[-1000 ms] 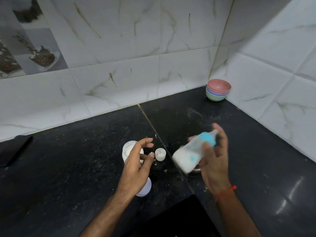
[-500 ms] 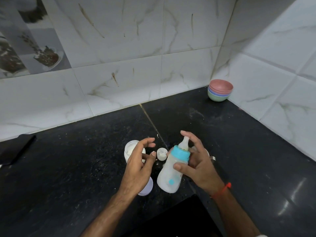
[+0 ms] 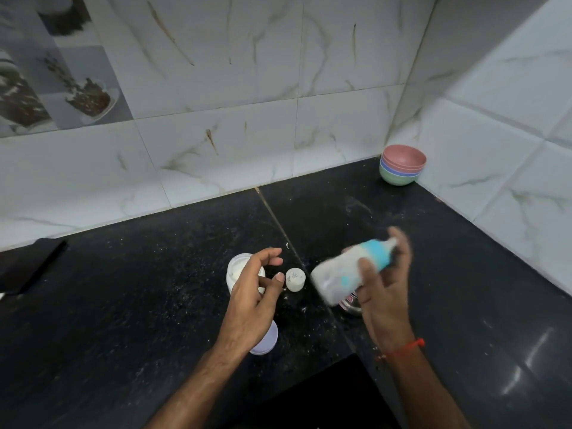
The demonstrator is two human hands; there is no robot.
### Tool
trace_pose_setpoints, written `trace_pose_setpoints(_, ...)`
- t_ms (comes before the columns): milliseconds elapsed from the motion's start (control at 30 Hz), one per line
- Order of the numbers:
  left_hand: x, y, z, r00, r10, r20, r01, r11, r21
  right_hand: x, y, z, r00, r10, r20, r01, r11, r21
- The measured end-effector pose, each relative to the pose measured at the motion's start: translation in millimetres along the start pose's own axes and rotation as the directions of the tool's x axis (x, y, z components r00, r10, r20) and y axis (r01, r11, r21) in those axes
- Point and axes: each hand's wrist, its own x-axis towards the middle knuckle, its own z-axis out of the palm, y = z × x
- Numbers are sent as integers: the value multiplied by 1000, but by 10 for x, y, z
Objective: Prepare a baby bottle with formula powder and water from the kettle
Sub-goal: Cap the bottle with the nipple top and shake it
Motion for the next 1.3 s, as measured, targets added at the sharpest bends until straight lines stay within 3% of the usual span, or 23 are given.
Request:
trace_pose_setpoints(67,-3,5,12,1000,9,7,-9,1000,6,-89,17,13,957,88,275,-43,985,-166)
trace_pose_setpoints(100,-3,7,12,1000,11,10,-11,1000,6,-108,0,8,951,80,299,-35,988,-152)
trace_pose_setpoints(167,8,-2,4,1000,9,5,-9,1000,-2,-34,-27,-8,995,19,96,-23,999,41)
trace_pose_setpoints(233,18,-18,1,1000,6,-1,-6,1000,-10,33,-19,-46,997,12,-82,-5,995,96)
trace_pose_setpoints(367,9,-2,26,1000,26,8,-27,1000,15,-53,-2,-30,965,84,247,-52,990,-133)
trace_pose_setpoints(400,11,0,25,1000,28,10,-28,1000,13,-39,-13,-38,977,46,207,-29,996,-80)
trace_pose_setpoints(500,22,-12,20,1000,14,0,-14,1000,6,51,-42,-45,995,30,-97,-14,987,157)
trace_pose_setpoints(533,18,-11,23,1000,10,1,-10,1000,6,56,-34,-37,996,56,-70,-43,983,179)
trace_pose_setpoints(633,-2,15,38,1000,21,20,-21,1000,15,-17,-6,11,982,75,171,-75,997,-5)
trace_pose_setpoints(767,14,-1,25,1000,10,8,-10,1000,1,84,-38,-34,992,52,-115,-25,973,227)
trace_pose_setpoints(800,10,-1,26,1000,3,5,-3,1000,-1,86,-25,-42,994,64,-85,-45,976,213)
trace_pose_setpoints(900,-11,28,37,1000,15,18,-15,1000,17,-12,18,-27,975,61,212,-55,998,-31)
trace_pose_setpoints(933,-12,35,37,1000,18,21,-18,1000,14,1,13,-24,983,27,184,-25,1000,-11)
trace_pose_setpoints(1033,-8,34,20,1000,16,4,-16,1000,-17,99,-24,-46,992,0,-129,29,974,225)
trace_pose_setpoints(1067,-13,33,18,1000,15,-2,-15,1000,-21,104,-22,-57,991,8,-136,22,975,223)
trace_pose_setpoints(1167,-37,47,27,1000,25,1,-25,1000,-5,-20,8,-42,985,5,172,0,999,-32)
trace_pose_setpoints(1200,-38,52,26,1000,29,5,-29,1000,-1,-31,3,-44,984,-23,176,27,1000,-17)
trace_pose_setpoints(1300,-35,64,12,1000,23,-1,-23,999,-27,71,-29,-62,990,-73,-124,101,966,239)
